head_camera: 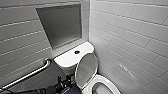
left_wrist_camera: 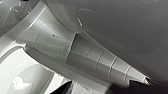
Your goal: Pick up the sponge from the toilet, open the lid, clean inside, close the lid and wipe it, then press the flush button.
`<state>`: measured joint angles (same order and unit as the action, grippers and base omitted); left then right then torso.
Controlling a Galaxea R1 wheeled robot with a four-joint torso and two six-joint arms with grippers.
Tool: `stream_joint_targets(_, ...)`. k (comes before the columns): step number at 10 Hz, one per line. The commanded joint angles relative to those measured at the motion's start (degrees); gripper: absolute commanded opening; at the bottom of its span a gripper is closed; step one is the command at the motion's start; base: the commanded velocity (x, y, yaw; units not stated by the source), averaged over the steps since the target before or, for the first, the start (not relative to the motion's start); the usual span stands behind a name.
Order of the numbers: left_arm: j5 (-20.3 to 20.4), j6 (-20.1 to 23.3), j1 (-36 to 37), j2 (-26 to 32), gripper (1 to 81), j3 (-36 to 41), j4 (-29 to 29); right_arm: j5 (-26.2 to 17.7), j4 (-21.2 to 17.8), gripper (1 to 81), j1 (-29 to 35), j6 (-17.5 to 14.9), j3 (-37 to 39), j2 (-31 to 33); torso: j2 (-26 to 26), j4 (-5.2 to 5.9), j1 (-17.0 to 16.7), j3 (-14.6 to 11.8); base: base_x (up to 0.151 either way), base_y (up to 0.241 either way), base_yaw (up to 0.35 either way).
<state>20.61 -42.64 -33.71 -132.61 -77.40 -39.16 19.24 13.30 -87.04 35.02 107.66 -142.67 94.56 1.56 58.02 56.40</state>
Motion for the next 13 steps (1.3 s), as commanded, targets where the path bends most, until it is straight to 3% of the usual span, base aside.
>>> stream_joint_targets(1, -0.1, 0.3, 5.3, 5.8, 81.1, 3.9, 1.8, -2.8, 1.5, 1.0, 0.1, 0.1, -1.8, 1.9, 0.0, 0.0, 0.0, 0.0, 0.0, 0.0, 0.0)
stream_joint_targets(2, -0.1, 0.3, 4.5, 7.3, 81.1, 5.0, 2.1, -2.8, 1.6, 1.0, 0.1, 0.1, -1.7, 1.8, 0.0, 0.0, 0.0, 0.0, 0.0, 0.0, 0.0)
stream_joint_targets(4, -2.0, 0.8, 3.3, 7.5, 81.1, 8.1, 8.4, -2.8, 1.5, 1.0, 0.1, 0.1, -1.4, 1.7, 0.0, 0.0, 0.0, 0.0, 0.0, 0.0, 0.0)
stream_joint_targets(5, -8.8, 1.2, 2.3, 6.8, 81.1, 9.0, 15.3, -2.8, 1.5, 1.0, 0.2, 0.0, -1.3, 1.8, 0.0, 0.0, 0.0, 0.0, 0.0, 0.0, 0.0)
stream_joint_targets(7, -22.1, 1.6, -1.4, 6.6, 81.1, 10.1, 35.2, -2.8, 1.6, 1.0, 0.2, -0.1, -1.1, 2.2, 0.0, 0.0, 0.0, 0.0, 0.0, 0.0, 0.0)
stream_joint_targets(9, -29.6, 1.7, -7.3, 8.6, 81.1, 13.2, 50.0, -2.9, 1.6, 1.0, 0.2, -0.6, -1.1, 2.5, 0.0, 0.0, 0.0, 0.0, 0.0, 0.0, 0.0)
stream_joint_targets(12, -30.3, 2.2, -18.3, 12.7, 81.1, 14.7, 62.9, -2.8, 1.6, 1.0, 0.1, -0.6, -2.5, 2.7, 0.0, 0.0, 0.0, 0.0, 0.0, 0.0, 0.0)
stream_joint_targets(13, -30.4, 2.1, -20.8, 13.0, 81.1, 12.5, 64.0, -2.9, 1.6, 1.0, 0.1, -0.6, -3.3, 2.8, 0.0, 0.0, 0.0, 0.0, 0.0, 0.0, 0.0)
